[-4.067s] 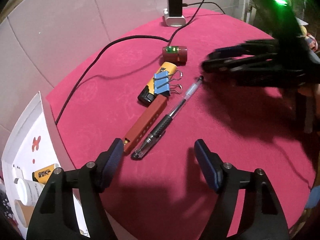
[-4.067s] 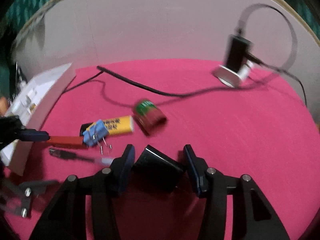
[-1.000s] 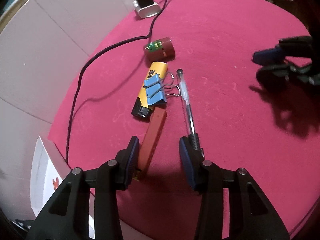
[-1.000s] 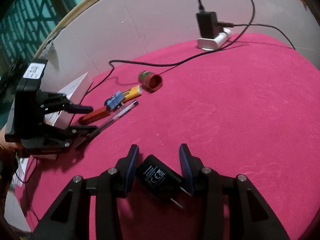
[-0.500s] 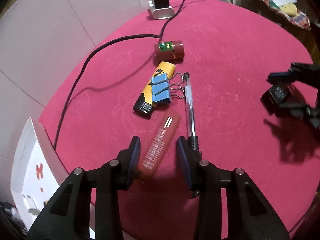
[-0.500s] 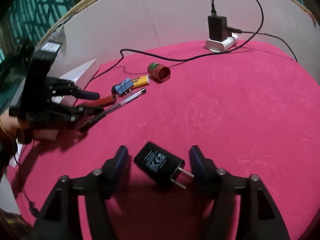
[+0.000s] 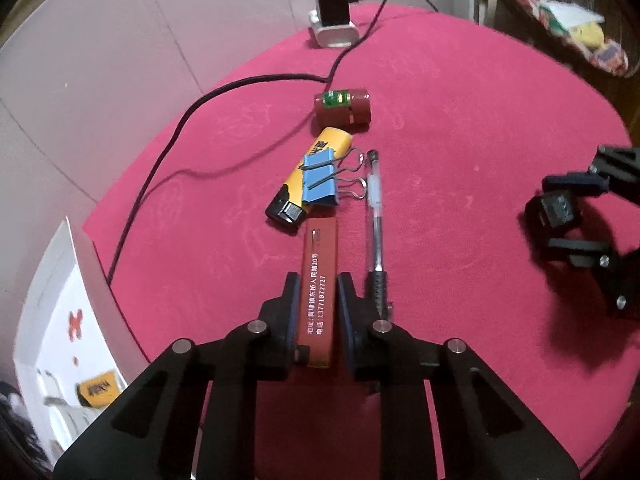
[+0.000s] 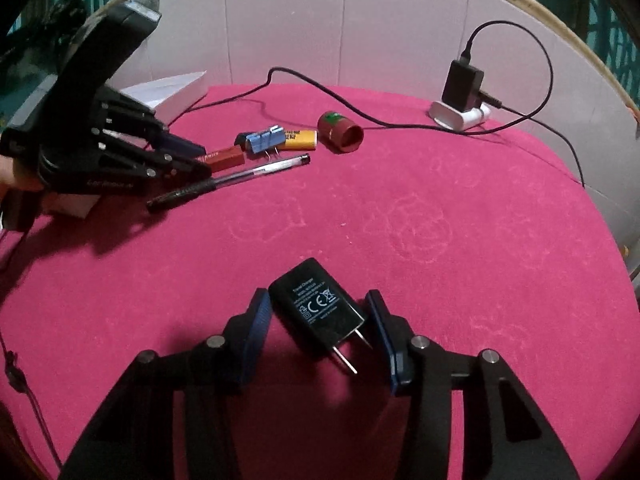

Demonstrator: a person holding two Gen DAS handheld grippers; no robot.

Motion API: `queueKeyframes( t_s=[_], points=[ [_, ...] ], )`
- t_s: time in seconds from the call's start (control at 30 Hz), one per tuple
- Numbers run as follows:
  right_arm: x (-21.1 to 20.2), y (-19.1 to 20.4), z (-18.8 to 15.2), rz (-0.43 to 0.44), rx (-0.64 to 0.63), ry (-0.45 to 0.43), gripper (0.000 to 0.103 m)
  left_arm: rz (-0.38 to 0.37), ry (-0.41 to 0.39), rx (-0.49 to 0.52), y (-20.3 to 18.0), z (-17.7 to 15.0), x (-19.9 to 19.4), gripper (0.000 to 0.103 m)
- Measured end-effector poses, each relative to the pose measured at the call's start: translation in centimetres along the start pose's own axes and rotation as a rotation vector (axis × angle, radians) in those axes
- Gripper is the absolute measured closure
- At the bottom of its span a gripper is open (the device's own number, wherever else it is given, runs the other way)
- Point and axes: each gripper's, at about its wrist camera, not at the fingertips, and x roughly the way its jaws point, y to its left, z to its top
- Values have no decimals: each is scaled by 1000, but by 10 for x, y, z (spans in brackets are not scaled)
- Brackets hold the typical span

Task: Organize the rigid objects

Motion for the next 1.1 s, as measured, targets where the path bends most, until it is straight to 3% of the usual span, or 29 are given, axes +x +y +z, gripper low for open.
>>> queueKeyframes(
  t_s=[0.2, 0.4, 0.6, 1.1],
  points=[
    [-17, -17, 1, 47, 149, -83, 55, 12, -72, -51, -3, -5, -22, 86],
    [-32, -17, 9, 43, 195, -130, 55, 79, -172, -157, -3, -18, -59, 86],
    [-46, -8, 21, 40, 198, -171, 55, 129, -272, -290, 12, -48, -104, 86],
    [-75, 44, 65, 57, 119, -236, 55, 204, -393, -430, 43, -99, -164, 86]
  ],
)
